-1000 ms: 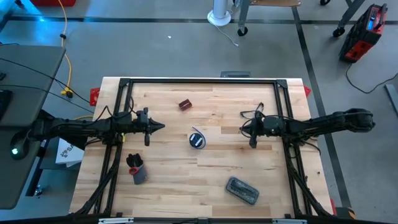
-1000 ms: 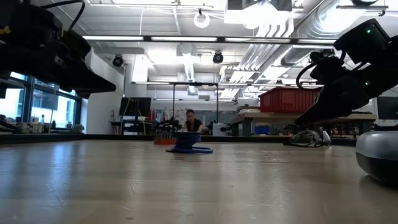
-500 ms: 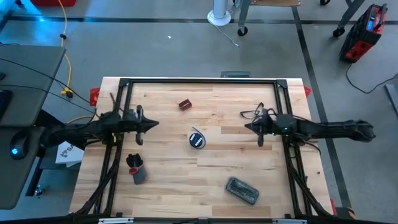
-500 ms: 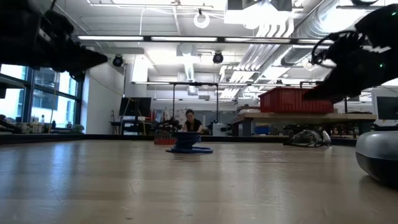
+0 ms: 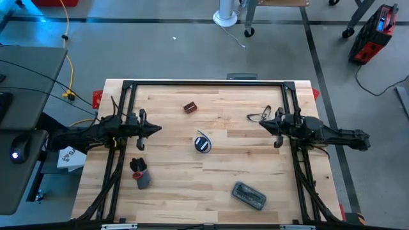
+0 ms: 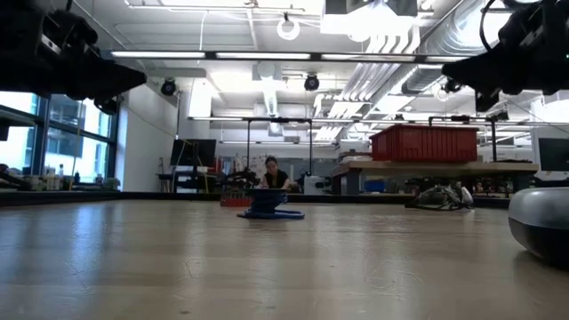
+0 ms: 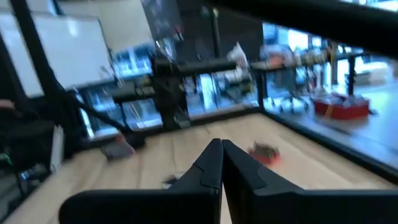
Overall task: Coil cords
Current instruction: Return to Home Position
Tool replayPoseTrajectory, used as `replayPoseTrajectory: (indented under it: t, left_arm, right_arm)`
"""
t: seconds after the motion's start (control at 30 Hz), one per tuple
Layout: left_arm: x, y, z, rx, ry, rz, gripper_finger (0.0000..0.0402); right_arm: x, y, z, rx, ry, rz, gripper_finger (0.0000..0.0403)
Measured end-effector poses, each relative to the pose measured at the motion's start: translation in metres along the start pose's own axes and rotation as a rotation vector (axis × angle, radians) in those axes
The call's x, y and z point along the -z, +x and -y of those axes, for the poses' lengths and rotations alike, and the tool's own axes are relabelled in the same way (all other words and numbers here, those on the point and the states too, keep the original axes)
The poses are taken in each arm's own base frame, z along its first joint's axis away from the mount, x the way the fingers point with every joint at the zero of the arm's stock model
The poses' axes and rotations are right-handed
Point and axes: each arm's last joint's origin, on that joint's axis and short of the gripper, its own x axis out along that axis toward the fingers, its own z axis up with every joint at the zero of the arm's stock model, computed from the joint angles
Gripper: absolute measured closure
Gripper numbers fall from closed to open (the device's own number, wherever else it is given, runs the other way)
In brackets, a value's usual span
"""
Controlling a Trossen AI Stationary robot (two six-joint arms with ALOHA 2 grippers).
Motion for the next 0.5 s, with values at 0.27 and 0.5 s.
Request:
replayPoseTrajectory:
  t: [0.27,0.5]
  left_arm:
    - [0.0,0.0,0.002,0.026,0.0,-0.001,0.0401]
    - [0.0,0.0,0.002,0.027,0.0,-0.001,0.0401]
  right_arm:
    - [0.012,0.001,-0.008,-0.092,0.004,-0.028,0.0402]
    - [0.014,0.0,-0.012,-0.138,0.003,-0.05,0.0402]
